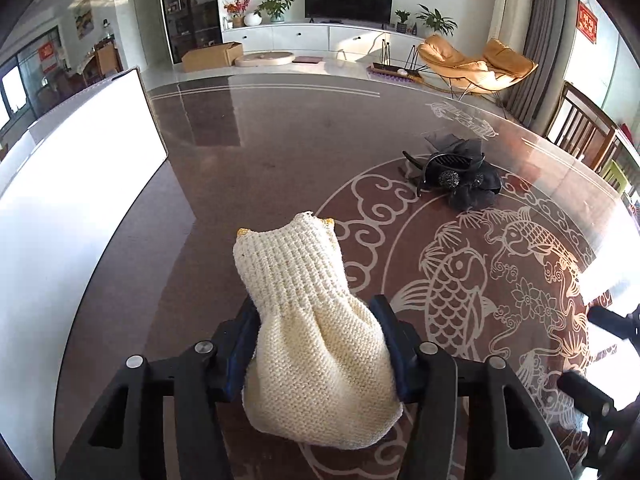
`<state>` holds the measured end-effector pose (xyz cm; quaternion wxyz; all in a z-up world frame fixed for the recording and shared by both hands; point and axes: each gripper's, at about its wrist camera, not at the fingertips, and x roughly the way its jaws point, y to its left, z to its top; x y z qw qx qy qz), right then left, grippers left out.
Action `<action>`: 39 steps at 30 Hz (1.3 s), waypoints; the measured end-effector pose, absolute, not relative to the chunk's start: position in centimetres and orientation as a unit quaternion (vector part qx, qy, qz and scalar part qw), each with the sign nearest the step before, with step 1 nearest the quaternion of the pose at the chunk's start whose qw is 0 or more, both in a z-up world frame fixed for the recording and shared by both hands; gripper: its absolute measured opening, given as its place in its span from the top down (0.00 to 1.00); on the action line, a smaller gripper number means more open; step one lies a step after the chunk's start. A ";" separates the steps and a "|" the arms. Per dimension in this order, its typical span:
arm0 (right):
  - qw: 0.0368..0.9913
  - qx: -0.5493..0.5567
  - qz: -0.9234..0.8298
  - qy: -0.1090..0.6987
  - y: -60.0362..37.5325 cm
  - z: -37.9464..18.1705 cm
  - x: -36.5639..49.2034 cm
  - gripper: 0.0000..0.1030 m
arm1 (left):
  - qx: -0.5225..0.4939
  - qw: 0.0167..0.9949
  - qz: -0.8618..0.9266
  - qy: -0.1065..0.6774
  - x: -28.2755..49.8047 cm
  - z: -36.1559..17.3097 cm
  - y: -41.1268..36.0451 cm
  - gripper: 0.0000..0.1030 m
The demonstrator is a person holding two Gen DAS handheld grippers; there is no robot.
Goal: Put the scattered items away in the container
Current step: 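Close the left gripper on the cream knit glove while the right grips the black mesh hair clip, then lift the glove and hair clip and carry both over the container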
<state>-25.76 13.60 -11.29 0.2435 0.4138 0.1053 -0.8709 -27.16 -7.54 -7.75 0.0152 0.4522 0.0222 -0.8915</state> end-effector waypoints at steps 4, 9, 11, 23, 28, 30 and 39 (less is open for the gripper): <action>0.276 0.438 -0.851 0.086 10.3 -11.2 -33.8 0.31 | 0.436 -0.005 -0.900 -0.006 -26.0 -8.1 -7.5 0.54; 0.266 0.448 -0.837 0.168 6.8 -12.6 -38.8 0.31 | 0.434 -0.009 -0.901 0.002 -25.7 -8.0 -7.9 0.54; 0.259 0.454 -0.838 0.158 6.7 -12.9 -40.2 0.32 | 0.434 -0.009 -0.901 0.002 -25.7 -8.0 -7.8 0.54; 0.275 0.445 -0.847 0.092 10.7 -12.7 -29.9 0.43 | 0.432 -0.019 -0.902 0.018 -25.7 -7.6 -8.2 0.55; 0.240 0.435 -0.863 0.091 16.7 -12.9 -18.5 0.43 | 0.433 -0.071 -0.899 -0.016 -21.2 -7.7 -6.4 0.55; 0.220 0.429 -0.872 0.084 18.6 -12.9 -15.3 0.42 | 0.431 -0.094 -0.897 -0.027 -18.2 -7.6 -5.5 0.55; 0.206 0.431 -0.876 0.065 20.5 -13.0 -13.0 0.31 | 0.438 -0.093 -0.892 -0.054 -15.6 -7.5 -3.6 0.27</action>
